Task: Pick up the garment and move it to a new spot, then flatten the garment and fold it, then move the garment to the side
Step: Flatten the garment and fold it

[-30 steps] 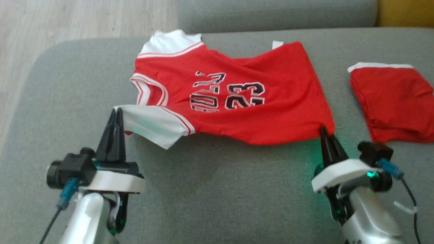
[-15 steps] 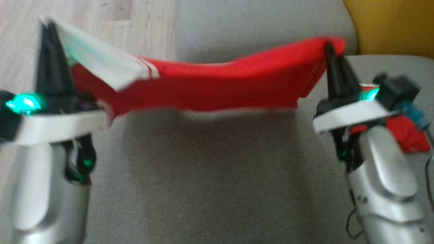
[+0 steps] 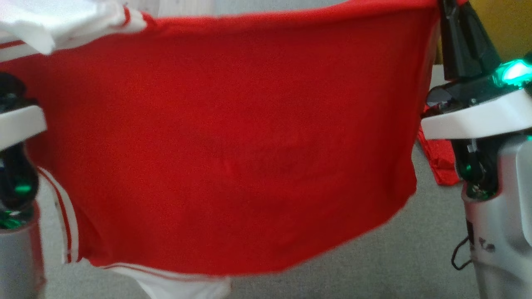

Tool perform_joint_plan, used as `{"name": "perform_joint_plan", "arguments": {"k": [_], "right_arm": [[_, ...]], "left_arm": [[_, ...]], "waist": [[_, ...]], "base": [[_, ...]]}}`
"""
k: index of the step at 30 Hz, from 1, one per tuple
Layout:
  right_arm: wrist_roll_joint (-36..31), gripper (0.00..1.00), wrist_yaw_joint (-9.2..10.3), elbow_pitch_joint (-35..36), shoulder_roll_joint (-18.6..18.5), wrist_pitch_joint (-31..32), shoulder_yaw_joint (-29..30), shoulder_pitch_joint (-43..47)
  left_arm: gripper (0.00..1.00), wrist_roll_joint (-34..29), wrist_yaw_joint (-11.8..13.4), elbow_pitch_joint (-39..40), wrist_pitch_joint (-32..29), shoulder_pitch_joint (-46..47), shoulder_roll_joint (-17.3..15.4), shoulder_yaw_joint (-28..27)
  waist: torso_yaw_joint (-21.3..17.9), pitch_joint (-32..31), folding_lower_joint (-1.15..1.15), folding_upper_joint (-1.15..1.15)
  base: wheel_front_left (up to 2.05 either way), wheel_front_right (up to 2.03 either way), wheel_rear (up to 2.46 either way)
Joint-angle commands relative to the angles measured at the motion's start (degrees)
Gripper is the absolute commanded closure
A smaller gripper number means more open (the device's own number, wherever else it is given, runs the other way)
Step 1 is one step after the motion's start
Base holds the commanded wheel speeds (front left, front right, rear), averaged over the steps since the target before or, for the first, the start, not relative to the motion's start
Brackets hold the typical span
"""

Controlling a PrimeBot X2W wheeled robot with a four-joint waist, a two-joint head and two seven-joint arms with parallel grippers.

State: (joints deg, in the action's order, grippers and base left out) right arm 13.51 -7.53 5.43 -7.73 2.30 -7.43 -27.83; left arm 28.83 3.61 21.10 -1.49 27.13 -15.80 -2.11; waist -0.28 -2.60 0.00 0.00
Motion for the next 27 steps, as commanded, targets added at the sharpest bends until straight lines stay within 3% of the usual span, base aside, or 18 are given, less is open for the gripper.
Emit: {"name": "perform_joint_plan", "arguments": {"k": [1,6,8,9,14,20,27], "right_arm": [[-0.3,1.0,0.04,3.2,0.1,1.6,-0.4,-0.4],[-0.8,1.0,0.04,4.2,-0.6,5.3,0.1,-2.8],[-3.2,1.0,0.04,2.0,-3.4,5.4,-1.4,-6.5],[-3.3,1.0,0.04,-2.1,-4.6,5.2,-2.4,-11.6],[-3.2,1.0,0.04,-18.8,-6.5,2.2,-7.9,-29.1],[-9.5,1.0,0.04,-40.3,-5.3,-7.5,-9.0,-49.0],[-15.6,1.0,0.04,-55.3,-1.7,-15.8,-3.2,-55.8]], "left_arm": [[1.0,0.2,0.4,1.3,-1.4,2.2,-3.3,-2.9],[1.0,1.8,-0.9,-3.7,-3.8,5.0,-5.3,-3.2],[1.0,1.9,-1.9,-8.0,-3.6,8.1,-6.3,-2.9],[1.0,1.1,-3.5,-13.3,-2.6,12.4,-7.6,-2.0],[1.0,-2.4,-6.9,-30.4,1.1,27.9,-10.1,1.6],[1.0,-6.5,-7.7,-50.0,9.0,47.6,-10.1,4.5],[1.0,-9.3,-9.7,-63.0,15.6,55.9,-8.5,8.5]], "waist": [[0.1,1.0,0.0,0.0],[0.6,5.9,0.0,0.0],[0.9,9.2,0.0,0.0],[1.3,12.9,0.0,0.0],[1.9,20.2,0.0,0.0],[2.7,24.2,0.0,0.0],[3.2,23.8,0.0,0.0]], "base": [[0.0,0.0,0.0],[0.0,0.0,0.0],[0.0,0.0,0.0],[0.0,0.0,0.0],[0.0,0.0,0.0],[0.0,0.0,0.0],[0.0,0.0,0.0]]}}
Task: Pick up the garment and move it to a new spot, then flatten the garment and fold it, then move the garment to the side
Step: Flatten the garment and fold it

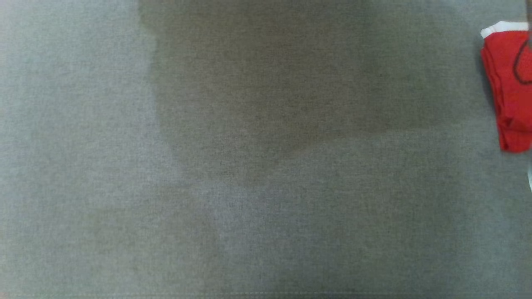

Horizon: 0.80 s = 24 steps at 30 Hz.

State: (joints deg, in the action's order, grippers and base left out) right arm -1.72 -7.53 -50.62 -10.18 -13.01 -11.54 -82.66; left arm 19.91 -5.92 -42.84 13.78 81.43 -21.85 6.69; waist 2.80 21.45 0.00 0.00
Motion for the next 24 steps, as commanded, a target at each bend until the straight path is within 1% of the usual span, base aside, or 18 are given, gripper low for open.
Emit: {"name": "perform_joint_plan", "arguments": {"k": [1,5,8,9,11,14,18,21,24], "right_arm": [[-0.8,1.0,0.04,-0.7,0.9,-0.9,1.1,-0.4],[-1.5,1.0,0.04,-6.1,0.8,-1.7,0.6,4.6],[-0.7,1.0,0.04,-9.1,0.3,-1.9,-0.5,9.3],[-0.7,1.0,0.04,-9.1,0.3,-1.9,-0.5,9.3],[0.2,1.0,0.04,-11.0,0.0,-1.9,-1.5,12.8],[1.7,1.0,0.04,-13.8,-0.3,-2.0,-4.4,18.0],[5.3,1.0,0.04,-17.8,-0.1,-1.3,-9.0,24.1],[9.0,1.0,0.04,-19.2,-0.2,0.9,-13.0,27.9],[12.5,1.0,0.04,-19.1,-1.3,3.4,-17.6,31.0]], "left_arm": [[1.0,-0.4,-0.4,-0.2,0.6,1.2,-2.2,0.2],[1.0,-1.0,-1.1,-3.0,1.1,-4.0,-1.0,2.4],[1.0,-1.6,-1.4,-1.6,1.2,-10.7,-0.5,3.7],[1.0,-1.6,-1.4,-1.6,1.2,-10.7,-0.5,3.7],[1.0,-2.2,-1.4,-0.1,1.2,-16.4,-0.6,4.4],[1.0,-3.1,-1.5,2.2,1.2,-25.8,-0.6,5.4],[1.0,-3.2,-1.5,4.5,1.2,-37.0,-0.6,6.8],[1.0,-3.8,-1.5,6.4,1.2,-43.7,-1.3,8.9],[1.0,-4.5,-1.6,8.6,0.3,-49.2,-2.9,11.3]], "waist": [[0.3,-0.4,0.0,0.0],[1.1,-1.7,0.0,0.0],[1.7,-2.9,0.0,0.0],[1.7,-2.9,0.0,0.0],[2.0,-4.2,0.0,0.0],[2.5,-6.3,0.0,0.0],[2.9,-9.8,0.0,0.0],[3.2,-12.3,0.0,0.0],[3.4,-14.6,0.0,0.0]], "base": [[0.0,0.0,0.0],[0.0,0.0,0.0],[0.0,0.0,0.0],[0.0,0.0,0.0],[0.0,0.0,0.0],[0.0,0.0,0.0],[0.0,0.0,0.0],[0.0,0.0,0.0],[0.0,0.0,0.0]]}}
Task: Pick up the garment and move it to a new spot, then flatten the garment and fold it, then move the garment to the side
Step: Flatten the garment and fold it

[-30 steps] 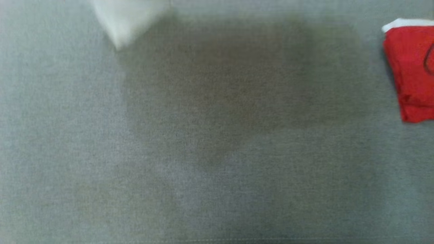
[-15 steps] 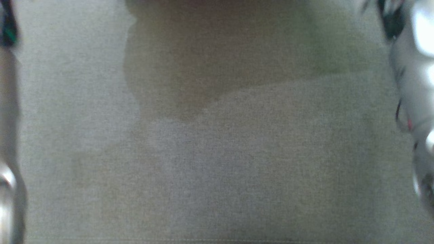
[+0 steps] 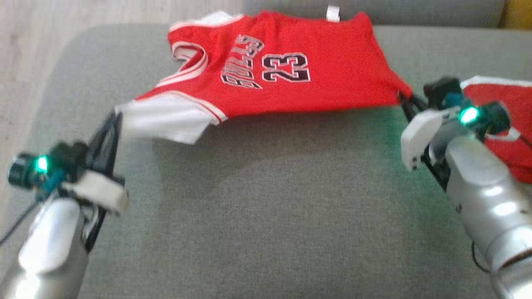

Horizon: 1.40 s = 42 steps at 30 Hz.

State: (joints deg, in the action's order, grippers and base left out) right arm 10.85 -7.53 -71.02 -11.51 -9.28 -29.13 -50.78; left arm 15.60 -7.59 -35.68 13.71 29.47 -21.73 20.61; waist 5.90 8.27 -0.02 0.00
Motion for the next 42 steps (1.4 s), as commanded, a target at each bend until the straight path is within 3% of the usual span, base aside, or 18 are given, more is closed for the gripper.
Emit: {"name": "perform_joint_plan", "arguments": {"k": [1,8,15,26,34,42], "right_arm": [[1.4,1.0,0.04,1.7,-0.4,0.5,-1.6,0.2],[13.8,1.0,0.04,10.3,-5.2,9.3,-13.4,6.9],[29.2,1.0,0.04,24.2,-14.0,20.0,-23.7,11.4],[45.3,1.0,0.04,40.0,-23.9,30.4,-30.6,16.1],[47.2,1.0,0.04,41.9,-25.1,28.9,-29.4,15.6],[46.7,1.0,0.04,40.1,-23.3,28.3,-27.8,12.2]], "left_arm": [[1.0,-0.4,0.1,2.5,-0.3,1.1,-3.8,-1.8],[1.0,-0.5,0.1,11.5,-7.3,-8.9,-8.9,1.5],[1.0,2.5,0.1,22.1,-16.0,-18.1,-12.8,2.7],[1.0,9.0,1.6,37.5,-27.0,-29.8,-17.5,1.6],[1.0,9.1,3.1,40.1,-27.0,-28.3,-17.4,0.6],[1.0,9.7,1.8,36.0,-27.3,-20.4,-16.4,1.4]], "waist": [[0.3,-2.1,0.02,0.0],[0.0,-5.6,0.02,0.0],[-0.6,-8.3,0.02,0.0],[-1.2,-11.0,0.02,0.0],[-0.8,-9.9,0.02,0.0],[-0.9,-6.0,0.02,0.0]], "base": [[0.0,0.0,0.0],[0.0,0.0,0.0],[0.0,0.0,0.0],[0.0,0.0,0.0],[0.0,0.0,0.0],[0.0,0.0,0.0]]}}
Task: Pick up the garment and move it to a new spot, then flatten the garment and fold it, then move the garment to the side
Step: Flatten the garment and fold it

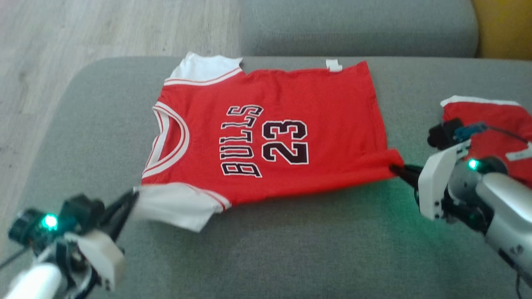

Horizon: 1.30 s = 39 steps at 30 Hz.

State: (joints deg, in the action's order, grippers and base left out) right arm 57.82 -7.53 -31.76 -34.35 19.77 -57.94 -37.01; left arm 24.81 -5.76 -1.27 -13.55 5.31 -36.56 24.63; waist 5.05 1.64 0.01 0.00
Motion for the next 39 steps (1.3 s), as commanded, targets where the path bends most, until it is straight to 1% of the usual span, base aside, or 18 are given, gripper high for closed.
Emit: {"name": "perform_joint_plan", "arguments": {"k": [1,7,8,15,25,29,30,31,32,33,37,39], "right_arm": [[-0.2,1.0,0.04,0.4,-0.2,-0.8,1.2,-2.0],[-0.5,1.0,0.04,-2.7,2.2,-1.2,2.2,-5.2],[-0.8,1.0,0.04,-3.8,3.1,-1.4,2.3,-6.3],[-0.8,1.0,0.04,-8.3,6.1,-2.4,2.6,-9.5],[-0.9,1.0,0.04,-12.4,9.1,-3.7,1.4,-13.4],[-0.9,1.0,0.04,-13.8,10.0,-4.6,0.9,-14.9],[-1.3,1.0,0.04,-15.2,10.4,-6.0,1.1,-15.9],[-1.3,1.0,0.04,-15.2,10.4,-6.0,1.1,-15.9],[-1.8,0.11,0.04,-16.0,10.7,-7.3,1.4,-16.5],[-1.6,0.0,0.04,-17.2,11.3,-8.4,2.0,-16.9],[-0.3,0.0,0.04,-20.0,14.0,-15.1,5.7,-18.4],[-0.5,0.0,0.04,-20.6,14.6,-19.4,6.6,-18.9]], "left_arm": [[1.0,0.4,-0.2,0.8,-0.1,5.1,-1.5,-2.4],[1.0,0.8,-1.2,-4.9,-0.6,14.1,-1.4,-0.9],[1.0,0.6,-1.4,-7.2,-0.9,17.0,-1.4,0.1],[1.0,0.8,-1.7,-15.7,-0.5,26.3,-0.8,3.8],[1.0,2.0,-1.7,-26.3,2.4,36.9,0.9,11.9],[1.0,2.6,-1.7,-30.3,4.0,40.6,1.9,14.4],[1.0,2.7,-1.7,-32.6,5.6,42.5,2.7,14.8],[1.0,2.7,-1.7,-32.6,5.6,42.5,2.7,14.8],[0.47,2.5,-1.6,-33.8,6.8,43.3,3.1,14.6],[0.0,2.3,-1.2,-35.1,7.9,44.0,3.7,14.4],[0.0,2.5,0.6,-39.5,12.7,45.6,6.1,13.3],[0.0,2.4,2.7,-40.7,16.4,46.2,7.0,12.3]], "waist": [[0.0,1.0,-0.01,0.0],[-0.3,3.7,-0.01,0.0],[-0.5,4.6,-0.01,0.0],[-1.2,7.5,-0.01,0.0],[-1.8,10.2,-0.01,0.0],[-2.1,11.0,-0.01,0.0],[-2.2,11.3,-0.01,0.0],[-2.2,11.3,-0.01,0.0],[-2.3,11.4,-0.01,0.0],[-2.3,11.6,-0.01,0.0],[-2.3,11.5,-0.01,0.0],[-2.1,11.1,-0.01,0.0]], "base": [[0.0,0.0,0.0],[0.0,0.0,0.0],[0.0,0.0,0.0],[0.0,0.0,0.0],[0.0,0.0,0.0],[0.0,0.0,0.0],[0.0,0.0,0.0],[0.0,0.0,0.0],[0.0,0.0,0.0],[0.0,0.0,0.0],[0.0,0.0,0.0],[0.0,0.0,0.0]]}}
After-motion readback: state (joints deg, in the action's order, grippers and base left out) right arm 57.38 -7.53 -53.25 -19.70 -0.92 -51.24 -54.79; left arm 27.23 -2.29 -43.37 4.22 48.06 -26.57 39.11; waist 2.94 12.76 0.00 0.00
